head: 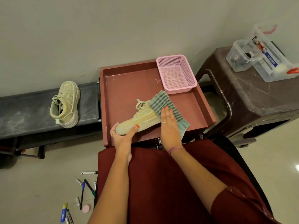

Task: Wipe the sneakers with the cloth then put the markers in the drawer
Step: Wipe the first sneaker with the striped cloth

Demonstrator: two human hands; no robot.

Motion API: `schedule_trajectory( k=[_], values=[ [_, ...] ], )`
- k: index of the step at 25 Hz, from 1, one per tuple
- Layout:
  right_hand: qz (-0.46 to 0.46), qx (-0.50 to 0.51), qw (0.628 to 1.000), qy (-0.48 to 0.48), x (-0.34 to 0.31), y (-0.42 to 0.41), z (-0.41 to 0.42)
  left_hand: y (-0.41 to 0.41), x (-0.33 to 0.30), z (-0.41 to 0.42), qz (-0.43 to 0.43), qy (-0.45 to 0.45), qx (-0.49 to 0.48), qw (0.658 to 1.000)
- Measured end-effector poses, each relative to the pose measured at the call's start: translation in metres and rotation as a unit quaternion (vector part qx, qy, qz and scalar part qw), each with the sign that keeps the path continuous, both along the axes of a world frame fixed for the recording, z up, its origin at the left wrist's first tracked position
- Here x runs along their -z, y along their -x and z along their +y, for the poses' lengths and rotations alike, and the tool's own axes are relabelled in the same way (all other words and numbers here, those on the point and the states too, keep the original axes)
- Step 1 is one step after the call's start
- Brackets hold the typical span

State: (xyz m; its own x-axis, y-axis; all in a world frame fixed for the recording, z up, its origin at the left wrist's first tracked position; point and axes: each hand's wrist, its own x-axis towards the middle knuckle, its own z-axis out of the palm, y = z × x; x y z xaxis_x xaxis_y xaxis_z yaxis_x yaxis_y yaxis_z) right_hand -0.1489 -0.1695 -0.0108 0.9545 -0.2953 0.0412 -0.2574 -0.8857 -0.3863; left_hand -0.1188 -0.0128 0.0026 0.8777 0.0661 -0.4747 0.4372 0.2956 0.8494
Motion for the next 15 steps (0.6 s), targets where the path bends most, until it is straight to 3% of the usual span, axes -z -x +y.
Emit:
schedule_trajectory(
  k=[2, 4, 7, 10, 13, 15],
  values=[
    [0.047, 0.099, 0.986, -0.129, 0.000, -0.023, -0.028, 0.000, 0.001, -0.001, -0.006, -0.020, 0.007, 1.000],
    [0.096, 0.120, 0.953, -0.262, -0.003, -0.044, -0.057, 0.000, -0.001, -0.002, -0.014, -0.057, 0.012, 0.998],
    [0.141, 0.064, 0.938, -0.311, -0.004, -0.049, -0.074, -0.003, -0.003, -0.001, -0.021, -0.113, 0.033, 0.993],
    [0.121, 0.072, 0.929, -0.343, -0.004, -0.043, -0.073, -0.002, -0.003, 0.000, -0.029, -0.203, 0.075, 0.976],
    [0.094, 0.072, 0.913, -0.390, 0.002, -0.041, -0.073, -0.005, -0.004, 0.002, -0.038, -0.338, 0.138, 0.930],
    [0.090, 0.071, 0.908, -0.404, 0.005, -0.038, -0.075, -0.014, -0.010, 0.003, -0.052, -0.484, 0.199, 0.851]
  ],
)
